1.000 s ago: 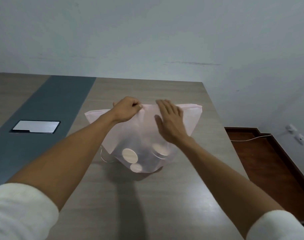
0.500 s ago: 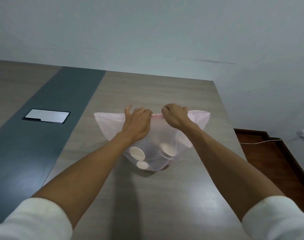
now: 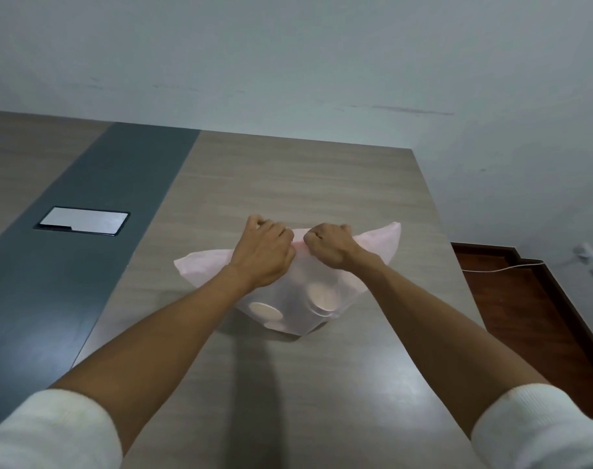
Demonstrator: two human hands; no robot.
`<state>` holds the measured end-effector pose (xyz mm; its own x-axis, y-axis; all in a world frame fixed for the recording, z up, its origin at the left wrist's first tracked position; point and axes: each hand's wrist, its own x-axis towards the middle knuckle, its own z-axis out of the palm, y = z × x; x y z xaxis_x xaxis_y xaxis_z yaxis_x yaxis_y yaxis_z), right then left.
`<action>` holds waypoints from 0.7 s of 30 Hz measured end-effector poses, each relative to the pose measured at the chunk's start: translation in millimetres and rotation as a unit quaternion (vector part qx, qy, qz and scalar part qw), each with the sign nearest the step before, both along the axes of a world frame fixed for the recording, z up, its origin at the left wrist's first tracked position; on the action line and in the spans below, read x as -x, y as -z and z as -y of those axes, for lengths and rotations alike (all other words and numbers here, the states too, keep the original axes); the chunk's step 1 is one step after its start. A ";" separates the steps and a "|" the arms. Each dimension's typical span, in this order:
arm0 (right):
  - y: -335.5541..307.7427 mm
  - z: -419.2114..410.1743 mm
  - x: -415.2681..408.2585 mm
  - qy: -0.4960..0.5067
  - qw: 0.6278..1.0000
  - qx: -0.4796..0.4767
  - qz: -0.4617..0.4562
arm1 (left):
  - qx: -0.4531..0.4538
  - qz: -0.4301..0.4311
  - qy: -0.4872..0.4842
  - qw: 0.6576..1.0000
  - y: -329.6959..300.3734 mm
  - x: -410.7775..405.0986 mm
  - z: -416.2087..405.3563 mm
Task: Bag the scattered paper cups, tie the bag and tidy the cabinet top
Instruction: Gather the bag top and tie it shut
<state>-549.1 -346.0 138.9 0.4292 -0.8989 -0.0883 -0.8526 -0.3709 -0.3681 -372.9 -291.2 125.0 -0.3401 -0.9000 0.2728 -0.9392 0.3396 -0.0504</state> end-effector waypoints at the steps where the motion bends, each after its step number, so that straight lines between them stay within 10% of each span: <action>1: 5.3 -4.1 1.3 -0.015 0.999 0.050 -0.012 | -0.027 -0.006 -0.030 0.999 -2.1 2.4 -0.8; 5: 31.6 -32.7 8.8 -0.067 0.964 0.248 -0.068 | -0.154 -0.138 -0.118 0.971 -0.3 5.1 4.7; 12: 36.9 -10.9 -1.4 0.070 0.996 0.013 0.047 | 0.053 0.053 0.015 0.997 20.6 -3.7 -14.9; 16: 34.5 -1.5 -1.2 0.071 0.989 -0.075 0.102 | -0.006 0.098 -0.016 0.995 37.6 -1.2 -24.6; 21: 40.3 -16.6 17.6 -0.112 0.979 0.163 -0.058 | -0.134 -0.037 -0.060 0.988 33.9 -6.9 -15.5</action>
